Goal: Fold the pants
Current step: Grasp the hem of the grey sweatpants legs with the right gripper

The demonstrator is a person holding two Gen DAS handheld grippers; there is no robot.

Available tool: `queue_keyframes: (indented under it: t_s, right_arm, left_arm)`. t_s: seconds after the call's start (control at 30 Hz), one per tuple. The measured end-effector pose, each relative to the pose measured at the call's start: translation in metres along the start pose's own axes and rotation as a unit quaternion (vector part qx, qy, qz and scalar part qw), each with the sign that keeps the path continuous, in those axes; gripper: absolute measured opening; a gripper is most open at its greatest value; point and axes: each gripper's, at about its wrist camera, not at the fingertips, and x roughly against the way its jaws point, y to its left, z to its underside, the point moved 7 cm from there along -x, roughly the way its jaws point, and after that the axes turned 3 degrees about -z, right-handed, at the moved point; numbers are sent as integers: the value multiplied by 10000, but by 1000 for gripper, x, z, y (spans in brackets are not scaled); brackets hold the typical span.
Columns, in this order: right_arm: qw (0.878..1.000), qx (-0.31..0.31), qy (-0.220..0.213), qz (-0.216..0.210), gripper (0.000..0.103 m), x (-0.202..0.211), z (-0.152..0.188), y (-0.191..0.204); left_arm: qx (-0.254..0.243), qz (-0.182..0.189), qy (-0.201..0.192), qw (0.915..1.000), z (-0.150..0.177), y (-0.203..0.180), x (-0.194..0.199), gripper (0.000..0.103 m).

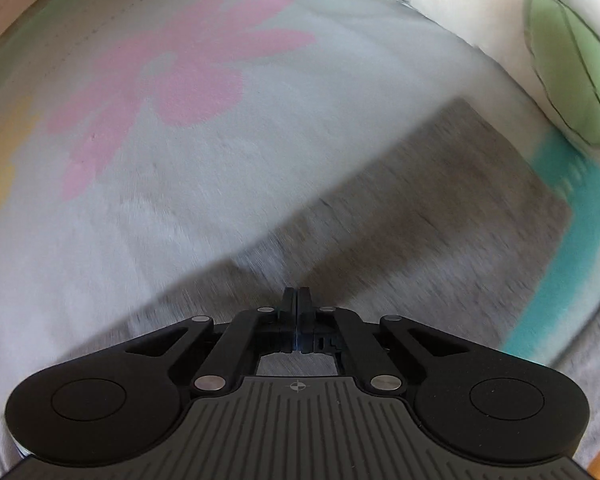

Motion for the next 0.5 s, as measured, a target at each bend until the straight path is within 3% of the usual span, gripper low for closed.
queue_keyframes:
  t_s: [0.13, 0.2, 0.27, 0.33, 0.4, 0.5]
  right_arm:
    - [9982, 370, -347, -325, 3, 17, -3, -8]
    - [9973, 403, -323, -521, 4, 19, -11, -4]
    - [9965, 324, -194, -740, 12, 17, -17, 4]
    - [9962, 284, -127, -817, 34, 10, -23, 16]
    - [9946, 483, -158, -901, 41, 4, -25, 37]
    - [9850, 1260, -84, -1177, 41, -7, -23, 72]
  left_arm:
    - [144, -6, 2, 9999, -5, 4, -2, 81]
    - [259, 26, 40, 9997, -7, 6, -3, 81]
    - [346, 76, 42, 9994, -8, 7, -1, 81]
    - [338, 25, -3, 9994, -9, 7, 1, 81]
    - [327, -41, -35, 9995, -9, 7, 0, 81]
    - [365, -23, 32, 9993, -10, 7, -3, 81]
